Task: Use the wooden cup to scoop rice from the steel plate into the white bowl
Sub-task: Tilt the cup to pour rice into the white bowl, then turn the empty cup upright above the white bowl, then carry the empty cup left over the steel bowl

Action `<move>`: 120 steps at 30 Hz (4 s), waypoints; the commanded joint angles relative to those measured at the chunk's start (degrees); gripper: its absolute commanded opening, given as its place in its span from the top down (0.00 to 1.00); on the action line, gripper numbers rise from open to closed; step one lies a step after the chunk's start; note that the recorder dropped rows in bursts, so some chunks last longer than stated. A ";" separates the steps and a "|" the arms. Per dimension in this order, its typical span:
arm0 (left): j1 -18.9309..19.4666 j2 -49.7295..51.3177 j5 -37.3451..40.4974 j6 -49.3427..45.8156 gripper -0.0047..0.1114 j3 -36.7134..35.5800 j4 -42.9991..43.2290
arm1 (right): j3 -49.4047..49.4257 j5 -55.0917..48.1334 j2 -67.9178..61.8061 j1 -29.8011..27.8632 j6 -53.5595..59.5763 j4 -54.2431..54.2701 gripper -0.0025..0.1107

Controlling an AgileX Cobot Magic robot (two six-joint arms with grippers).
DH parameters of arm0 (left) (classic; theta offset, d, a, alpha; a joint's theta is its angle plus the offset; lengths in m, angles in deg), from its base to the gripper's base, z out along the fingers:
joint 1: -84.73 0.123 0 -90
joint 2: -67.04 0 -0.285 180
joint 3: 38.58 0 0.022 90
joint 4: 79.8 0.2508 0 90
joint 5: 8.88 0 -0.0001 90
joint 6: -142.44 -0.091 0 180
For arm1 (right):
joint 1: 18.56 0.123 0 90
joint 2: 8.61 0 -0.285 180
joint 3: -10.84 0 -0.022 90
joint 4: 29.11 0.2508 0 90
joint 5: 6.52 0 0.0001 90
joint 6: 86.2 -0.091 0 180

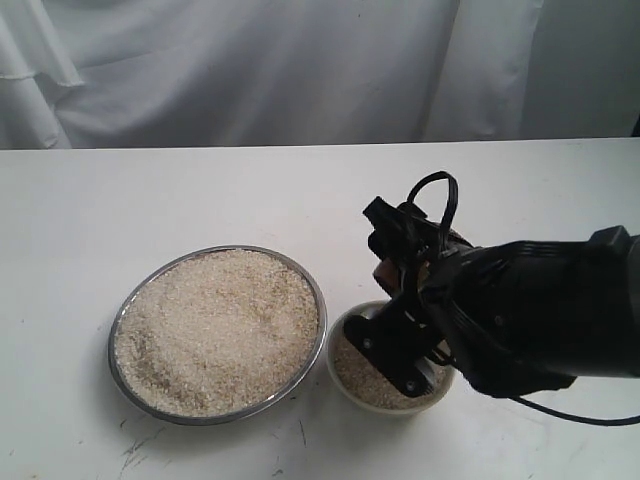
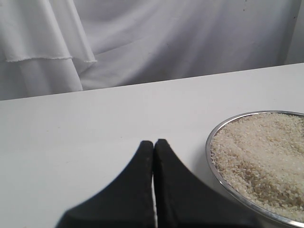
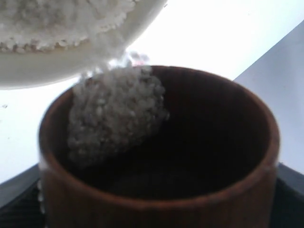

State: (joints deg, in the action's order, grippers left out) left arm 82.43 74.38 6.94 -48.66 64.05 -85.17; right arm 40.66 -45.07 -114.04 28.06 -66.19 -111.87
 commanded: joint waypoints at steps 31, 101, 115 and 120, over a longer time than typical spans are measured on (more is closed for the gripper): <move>-0.37 0.44 -0.58 0.23 0.96 0.16 -0.06 | 3.64 -12.71 0.01 7.04 -4.80 -8.64 0.98; -0.37 0.44 -0.58 0.26 0.96 0.16 -0.06 | -34.25 28.64 -21.06 -4.97 12.96 19.95 0.98; -0.37 0.44 -0.58 0.13 0.96 0.16 -0.06 | -37.23 23.23 -22.89 -0.44 12.84 4.88 0.98; -0.37 0.44 -0.58 0.29 0.96 0.16 -0.06 | -42.14 17.56 -27.29 1.37 12.84 1.18 0.98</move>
State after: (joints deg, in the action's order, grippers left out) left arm 82.43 74.38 6.94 -48.66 64.05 -85.17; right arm 0.91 -24.43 -139.44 28.87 -53.37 -108.62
